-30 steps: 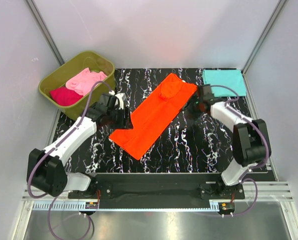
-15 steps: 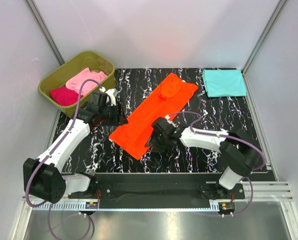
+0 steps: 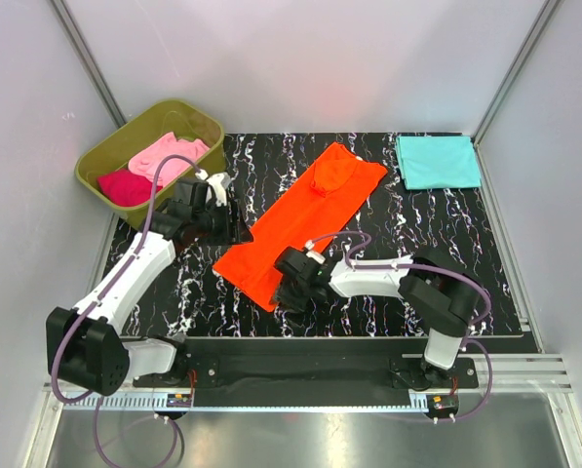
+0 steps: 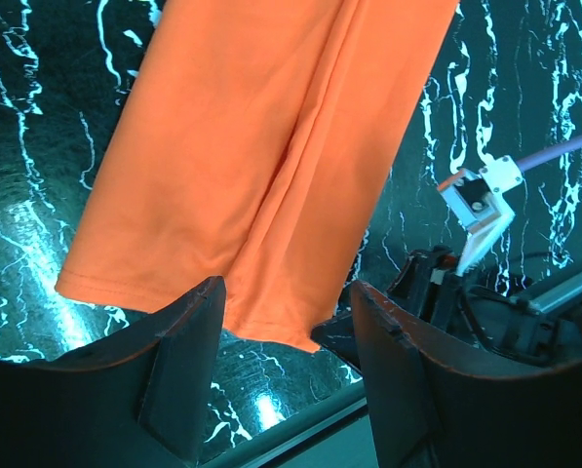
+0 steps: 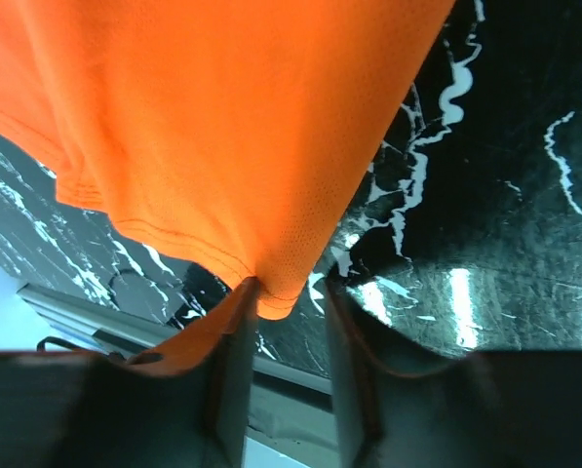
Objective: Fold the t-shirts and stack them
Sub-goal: Fold the tshirt
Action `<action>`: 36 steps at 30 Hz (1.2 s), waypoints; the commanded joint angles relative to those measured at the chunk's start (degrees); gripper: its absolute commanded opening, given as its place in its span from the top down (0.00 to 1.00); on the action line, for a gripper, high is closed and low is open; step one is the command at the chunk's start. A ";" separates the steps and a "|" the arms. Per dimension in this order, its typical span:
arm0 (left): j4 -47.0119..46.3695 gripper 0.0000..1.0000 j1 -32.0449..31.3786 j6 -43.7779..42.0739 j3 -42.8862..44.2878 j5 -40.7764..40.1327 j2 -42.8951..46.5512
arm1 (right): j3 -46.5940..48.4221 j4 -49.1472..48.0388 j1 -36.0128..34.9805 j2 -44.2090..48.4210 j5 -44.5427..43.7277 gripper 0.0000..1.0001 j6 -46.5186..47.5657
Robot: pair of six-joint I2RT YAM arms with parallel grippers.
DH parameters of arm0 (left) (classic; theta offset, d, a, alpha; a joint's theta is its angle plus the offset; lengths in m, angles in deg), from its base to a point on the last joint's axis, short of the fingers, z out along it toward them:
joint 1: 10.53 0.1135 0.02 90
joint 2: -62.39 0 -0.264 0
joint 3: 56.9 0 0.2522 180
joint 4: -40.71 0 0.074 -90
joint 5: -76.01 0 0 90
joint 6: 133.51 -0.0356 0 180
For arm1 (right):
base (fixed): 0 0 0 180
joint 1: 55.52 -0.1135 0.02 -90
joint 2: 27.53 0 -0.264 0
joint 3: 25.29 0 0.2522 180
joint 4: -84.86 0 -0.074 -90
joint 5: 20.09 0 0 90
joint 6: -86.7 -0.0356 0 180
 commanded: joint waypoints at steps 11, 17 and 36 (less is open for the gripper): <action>-1.57 0.41 -0.41 -0.87 -4.77 4.68 2.64 | -13.63 11.17 0.53 16.21 -3.97 1.00 2.55; -2.00 0.40 -9.89 2.64 -8.11 -1.11 0.80 | -24.09 16.18 2.20 25.69 -2.29 1.00 3.00; -13.52 0.39 -21.06 9.32 -16.03 -3.94 -7.90 | -21.47 34.55 5.10 42.86 -6.78 0.67 3.52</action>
